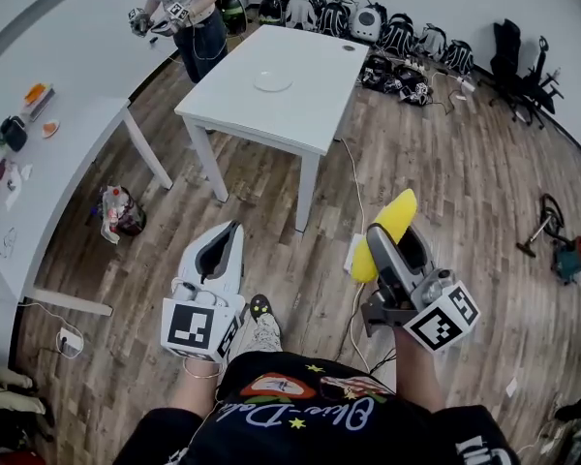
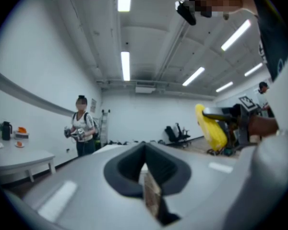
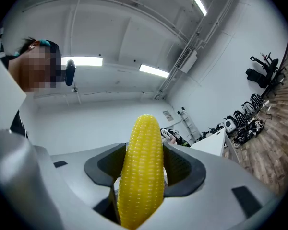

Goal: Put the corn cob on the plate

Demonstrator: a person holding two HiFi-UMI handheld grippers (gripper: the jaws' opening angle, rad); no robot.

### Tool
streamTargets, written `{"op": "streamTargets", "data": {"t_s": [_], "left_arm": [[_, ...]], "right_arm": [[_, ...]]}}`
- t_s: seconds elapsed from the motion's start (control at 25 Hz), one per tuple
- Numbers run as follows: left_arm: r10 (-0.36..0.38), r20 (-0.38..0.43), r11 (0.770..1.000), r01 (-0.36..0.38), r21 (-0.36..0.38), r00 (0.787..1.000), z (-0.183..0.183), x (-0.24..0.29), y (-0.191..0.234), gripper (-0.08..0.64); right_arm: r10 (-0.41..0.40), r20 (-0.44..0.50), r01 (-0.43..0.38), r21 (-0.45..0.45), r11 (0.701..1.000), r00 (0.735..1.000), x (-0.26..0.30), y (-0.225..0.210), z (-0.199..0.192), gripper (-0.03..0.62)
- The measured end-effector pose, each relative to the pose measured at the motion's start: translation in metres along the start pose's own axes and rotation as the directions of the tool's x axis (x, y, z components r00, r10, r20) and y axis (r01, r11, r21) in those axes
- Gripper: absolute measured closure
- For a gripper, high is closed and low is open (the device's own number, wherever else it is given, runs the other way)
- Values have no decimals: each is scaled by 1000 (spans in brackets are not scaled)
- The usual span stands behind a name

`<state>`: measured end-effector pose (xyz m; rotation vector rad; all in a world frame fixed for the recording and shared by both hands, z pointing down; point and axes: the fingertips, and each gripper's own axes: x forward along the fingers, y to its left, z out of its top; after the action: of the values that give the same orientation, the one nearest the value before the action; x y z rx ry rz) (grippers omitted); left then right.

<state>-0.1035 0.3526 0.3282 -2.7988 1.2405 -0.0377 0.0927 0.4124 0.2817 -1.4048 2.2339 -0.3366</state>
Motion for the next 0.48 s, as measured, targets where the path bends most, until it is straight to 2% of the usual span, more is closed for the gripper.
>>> {"op": "streamTargets", "data": {"t_s": [0.24, 0.48], "left_arm": [[-27, 19, 1000, 27, 12, 999, 8, 73, 68, 566], [-29, 45, 999, 31, -30, 999, 3, 129, 139, 566]], "right_arm": [[-3, 11, 3, -11, 1000, 1000, 95, -32, 5, 341], [-6, 6, 6, -1, 1000, 1000, 182, -67, -8, 341]]}}
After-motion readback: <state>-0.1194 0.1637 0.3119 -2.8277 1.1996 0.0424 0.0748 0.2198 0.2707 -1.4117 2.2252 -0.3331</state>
